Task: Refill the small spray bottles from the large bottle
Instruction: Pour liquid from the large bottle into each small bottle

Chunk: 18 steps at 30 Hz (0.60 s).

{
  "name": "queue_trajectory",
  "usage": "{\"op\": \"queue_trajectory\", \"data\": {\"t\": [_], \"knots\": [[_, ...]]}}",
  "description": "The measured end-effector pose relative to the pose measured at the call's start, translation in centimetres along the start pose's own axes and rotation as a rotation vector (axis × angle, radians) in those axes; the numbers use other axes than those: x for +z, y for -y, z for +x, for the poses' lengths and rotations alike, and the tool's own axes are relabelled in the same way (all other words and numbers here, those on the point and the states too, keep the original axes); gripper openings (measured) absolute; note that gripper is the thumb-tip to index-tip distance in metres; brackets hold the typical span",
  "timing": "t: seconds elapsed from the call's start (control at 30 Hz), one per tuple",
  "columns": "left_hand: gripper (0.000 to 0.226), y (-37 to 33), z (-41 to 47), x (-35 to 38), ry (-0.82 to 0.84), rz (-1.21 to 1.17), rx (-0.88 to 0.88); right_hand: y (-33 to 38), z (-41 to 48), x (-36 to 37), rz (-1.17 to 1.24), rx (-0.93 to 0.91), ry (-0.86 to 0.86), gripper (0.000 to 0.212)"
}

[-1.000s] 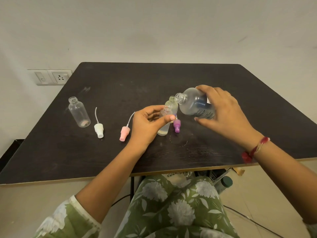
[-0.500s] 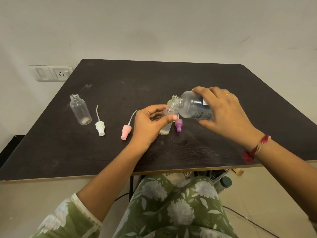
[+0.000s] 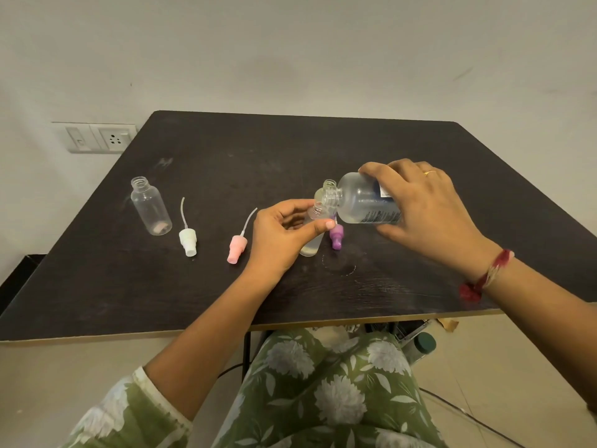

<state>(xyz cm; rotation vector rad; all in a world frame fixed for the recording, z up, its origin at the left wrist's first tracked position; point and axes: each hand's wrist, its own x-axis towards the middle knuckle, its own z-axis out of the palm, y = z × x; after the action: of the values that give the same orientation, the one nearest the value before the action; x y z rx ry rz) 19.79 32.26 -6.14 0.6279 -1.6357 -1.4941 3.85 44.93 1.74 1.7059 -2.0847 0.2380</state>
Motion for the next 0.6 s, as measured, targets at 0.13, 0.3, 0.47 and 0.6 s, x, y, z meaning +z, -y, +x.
{"op": "queue_trajectory", "data": {"t": [0.13, 0.3, 0.47, 0.6], "knots": [[0.041, 0.15, 0.05, -0.01, -0.006, -0.001, -0.012, -0.05, -0.02, -0.36, -0.021, 0.003, -0.005, 0.068], [0.042, 0.28, 0.07, 0.04, -0.009, 0.002, -0.008, -0.15, 0.02, -0.64, -0.047, -0.005, -0.010, 0.067], [0.038, 0.12, 0.09, 0.07, -0.004, 0.009, -0.006, -0.14, 0.22, -0.74, -0.067, -0.015, -0.012, 0.067], [0.036, 0.08, 0.08, 0.04, -0.010, 0.003, -0.002, -0.12, 0.26, -0.75, -0.072, -0.017, -0.014, 0.067]]}}
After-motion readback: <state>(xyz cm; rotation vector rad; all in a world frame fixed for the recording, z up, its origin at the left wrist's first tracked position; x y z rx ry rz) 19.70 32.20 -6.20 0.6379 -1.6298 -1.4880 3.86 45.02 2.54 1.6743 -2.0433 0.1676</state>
